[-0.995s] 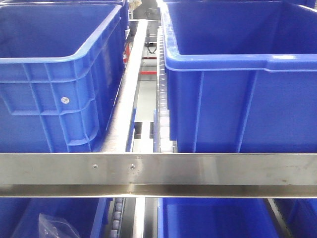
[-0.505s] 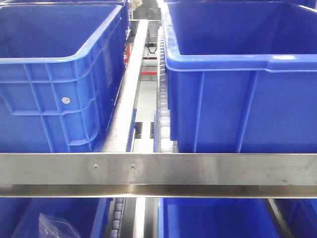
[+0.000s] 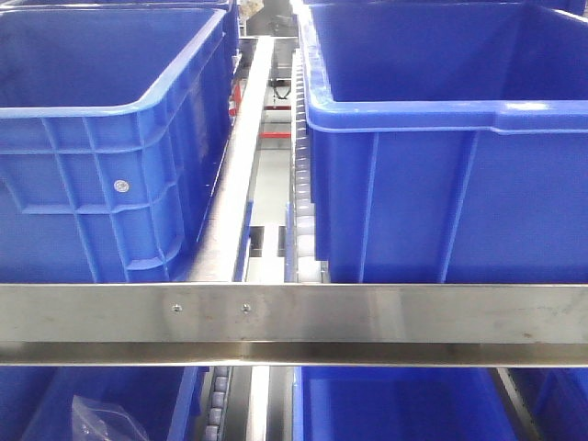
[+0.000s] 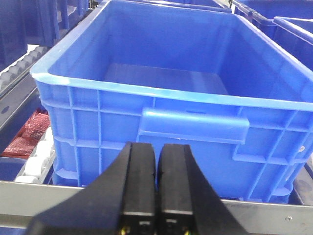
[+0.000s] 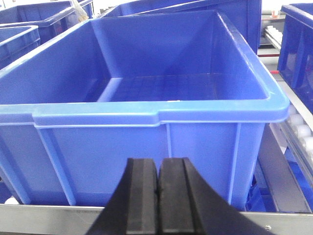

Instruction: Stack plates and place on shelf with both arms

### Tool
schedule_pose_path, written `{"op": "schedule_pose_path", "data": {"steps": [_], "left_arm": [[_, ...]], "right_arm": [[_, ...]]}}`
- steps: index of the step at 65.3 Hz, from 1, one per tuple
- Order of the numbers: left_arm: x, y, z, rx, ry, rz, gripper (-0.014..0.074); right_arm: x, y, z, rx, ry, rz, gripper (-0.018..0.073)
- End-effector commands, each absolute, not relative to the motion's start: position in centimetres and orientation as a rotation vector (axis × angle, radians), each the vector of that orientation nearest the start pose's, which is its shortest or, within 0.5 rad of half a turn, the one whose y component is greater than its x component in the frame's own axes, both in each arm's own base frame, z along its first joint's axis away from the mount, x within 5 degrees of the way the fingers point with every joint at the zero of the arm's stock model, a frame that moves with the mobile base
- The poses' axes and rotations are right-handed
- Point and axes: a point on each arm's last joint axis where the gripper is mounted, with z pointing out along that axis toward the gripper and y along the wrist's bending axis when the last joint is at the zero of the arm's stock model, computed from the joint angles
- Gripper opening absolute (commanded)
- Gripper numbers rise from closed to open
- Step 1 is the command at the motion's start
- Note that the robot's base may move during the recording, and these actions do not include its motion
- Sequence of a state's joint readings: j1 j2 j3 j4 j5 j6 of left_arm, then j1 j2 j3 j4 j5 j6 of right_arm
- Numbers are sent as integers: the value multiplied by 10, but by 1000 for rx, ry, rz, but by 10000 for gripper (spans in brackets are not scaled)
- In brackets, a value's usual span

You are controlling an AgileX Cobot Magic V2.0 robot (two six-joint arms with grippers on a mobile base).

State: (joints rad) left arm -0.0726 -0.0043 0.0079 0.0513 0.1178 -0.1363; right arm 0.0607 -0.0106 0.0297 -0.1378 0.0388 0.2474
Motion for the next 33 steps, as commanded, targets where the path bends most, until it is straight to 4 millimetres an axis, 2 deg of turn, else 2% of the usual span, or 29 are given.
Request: {"op": "schedule_pose_path", "data": {"steps": [1, 33], "left_arm": [[55, -4, 207, -15, 1513, -127, 85], [55, -4, 208, -18, 1510, -131, 85]], "right_arm": [[54, 4, 209, 30, 1437, 137, 57], [54, 4, 209, 30, 1437, 137, 57]]}}
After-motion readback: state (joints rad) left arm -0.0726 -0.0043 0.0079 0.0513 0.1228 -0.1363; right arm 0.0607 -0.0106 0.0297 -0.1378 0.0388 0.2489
